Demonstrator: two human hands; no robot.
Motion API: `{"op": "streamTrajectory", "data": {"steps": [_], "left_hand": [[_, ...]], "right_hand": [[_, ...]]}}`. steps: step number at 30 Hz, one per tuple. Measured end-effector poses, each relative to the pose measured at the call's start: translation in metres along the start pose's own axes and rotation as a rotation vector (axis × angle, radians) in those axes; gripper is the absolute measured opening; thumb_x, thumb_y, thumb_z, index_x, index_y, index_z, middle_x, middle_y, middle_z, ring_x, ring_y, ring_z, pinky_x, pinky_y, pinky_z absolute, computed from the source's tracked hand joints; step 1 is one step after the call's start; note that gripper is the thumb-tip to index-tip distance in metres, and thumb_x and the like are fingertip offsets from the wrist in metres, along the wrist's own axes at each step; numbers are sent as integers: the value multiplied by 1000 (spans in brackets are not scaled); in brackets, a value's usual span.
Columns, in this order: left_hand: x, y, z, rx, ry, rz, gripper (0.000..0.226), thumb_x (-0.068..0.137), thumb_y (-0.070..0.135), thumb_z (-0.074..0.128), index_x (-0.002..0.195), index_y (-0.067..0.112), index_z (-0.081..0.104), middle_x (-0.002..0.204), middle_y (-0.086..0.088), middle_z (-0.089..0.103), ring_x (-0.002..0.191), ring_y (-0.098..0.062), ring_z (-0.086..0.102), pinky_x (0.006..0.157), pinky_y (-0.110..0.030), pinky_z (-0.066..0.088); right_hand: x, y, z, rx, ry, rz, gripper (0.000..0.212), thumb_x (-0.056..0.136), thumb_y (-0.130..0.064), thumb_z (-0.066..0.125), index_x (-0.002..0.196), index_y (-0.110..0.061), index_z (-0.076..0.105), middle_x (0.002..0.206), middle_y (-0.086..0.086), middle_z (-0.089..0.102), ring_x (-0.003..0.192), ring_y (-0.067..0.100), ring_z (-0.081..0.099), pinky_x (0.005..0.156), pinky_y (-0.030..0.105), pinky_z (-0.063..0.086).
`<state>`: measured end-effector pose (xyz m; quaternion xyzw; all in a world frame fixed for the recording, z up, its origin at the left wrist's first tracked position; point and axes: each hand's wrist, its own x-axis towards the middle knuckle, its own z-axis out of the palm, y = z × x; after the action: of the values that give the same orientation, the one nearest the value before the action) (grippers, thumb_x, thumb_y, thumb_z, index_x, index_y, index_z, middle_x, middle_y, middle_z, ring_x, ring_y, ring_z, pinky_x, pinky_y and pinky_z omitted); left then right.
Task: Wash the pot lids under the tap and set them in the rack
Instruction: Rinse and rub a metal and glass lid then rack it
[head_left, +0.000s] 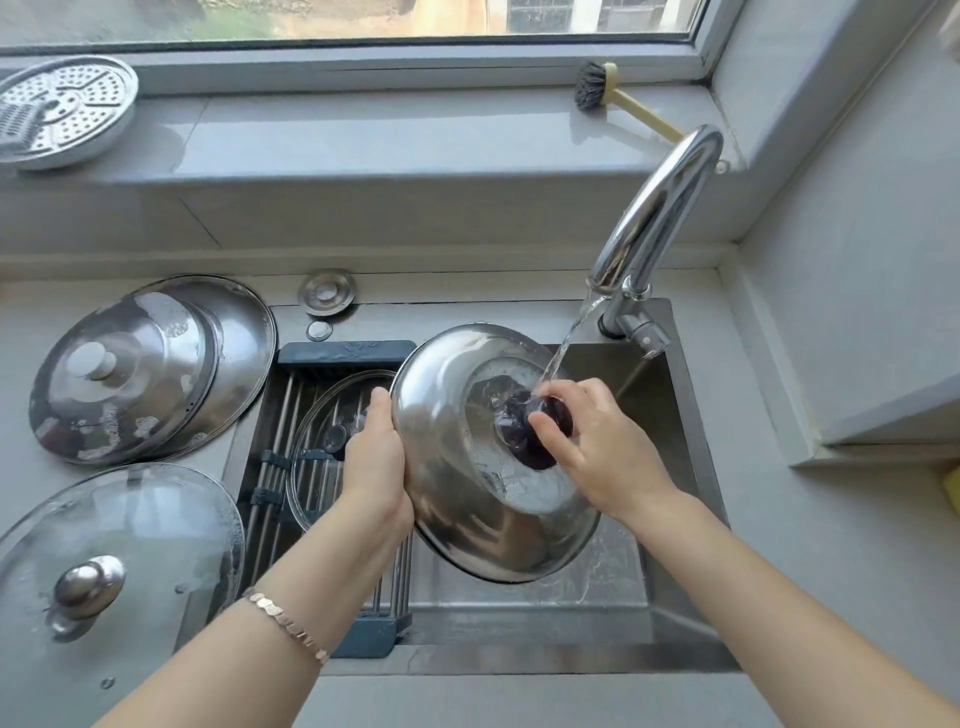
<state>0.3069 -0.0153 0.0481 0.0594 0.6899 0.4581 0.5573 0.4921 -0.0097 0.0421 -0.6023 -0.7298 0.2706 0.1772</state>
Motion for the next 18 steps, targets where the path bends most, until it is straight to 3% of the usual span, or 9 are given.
{"op": "streamTrajectory", "data": {"steps": [2, 5, 9, 11, 14, 16, 18], "left_hand": [[-1, 2, 3, -4, -18, -4, 48, 90, 55, 45, 102, 13, 66, 93, -7, 71, 90, -25, 68, 89, -41, 53], [-4, 3, 3, -34, -34, -18, 48, 90, 55, 46, 99, 14, 69, 91, -8, 74, 86, -26, 70, 83, -40, 55], [-2, 2, -4, -78, -27, -42, 45, 91, 53, 45, 94, 14, 68, 85, -7, 73, 78, -22, 69, 69, -32, 54], [0, 1, -8, -79, -27, -19, 48, 90, 54, 46, 96, 12, 70, 87, -9, 74, 81, -25, 69, 75, -35, 55], [1, 5, -11, -85, -19, 10, 50, 87, 57, 47, 90, 13, 72, 91, -11, 73, 86, -28, 68, 84, -40, 54], [1, 8, -13, -106, 1, 20, 45, 91, 53, 46, 83, 15, 68, 83, -7, 71, 76, -22, 66, 71, -33, 54], [-1, 10, -13, -138, 7, 14, 41, 93, 50, 45, 80, 16, 65, 76, -3, 67, 69, -17, 62, 62, -29, 50]], "right_hand": [[7, -5, 1, -54, -58, 91, 29, 95, -40, 36, 111, -19, 49, 100, 5, 58, 87, 29, 57, 69, 34, 43], [19, -22, -1, 32, 11, 212, 24, 93, -39, 38, 86, -18, 45, 81, 6, 57, 80, 31, 51, 67, 33, 36], [39, -29, -1, 52, -138, 375, 35, 90, -44, 35, 69, -20, 48, 87, 7, 58, 90, 32, 54, 72, 33, 37], [46, -29, 1, 194, -150, 452, 44, 92, -50, 34, 61, -21, 45, 84, 5, 56, 90, 29, 52, 75, 33, 35], [42, -28, 6, 391, -53, 443, 50, 92, -50, 41, 52, -20, 37, 58, -2, 46, 70, 23, 46, 67, 33, 34], [33, -30, 10, 378, -5, 315, 43, 91, -50, 44, 61, -20, 47, 63, -5, 53, 71, 19, 51, 69, 34, 38], [26, -33, 10, 240, -22, 220, 39, 90, -55, 40, 87, -20, 57, 85, -3, 63, 84, 17, 54, 77, 33, 39]]}}
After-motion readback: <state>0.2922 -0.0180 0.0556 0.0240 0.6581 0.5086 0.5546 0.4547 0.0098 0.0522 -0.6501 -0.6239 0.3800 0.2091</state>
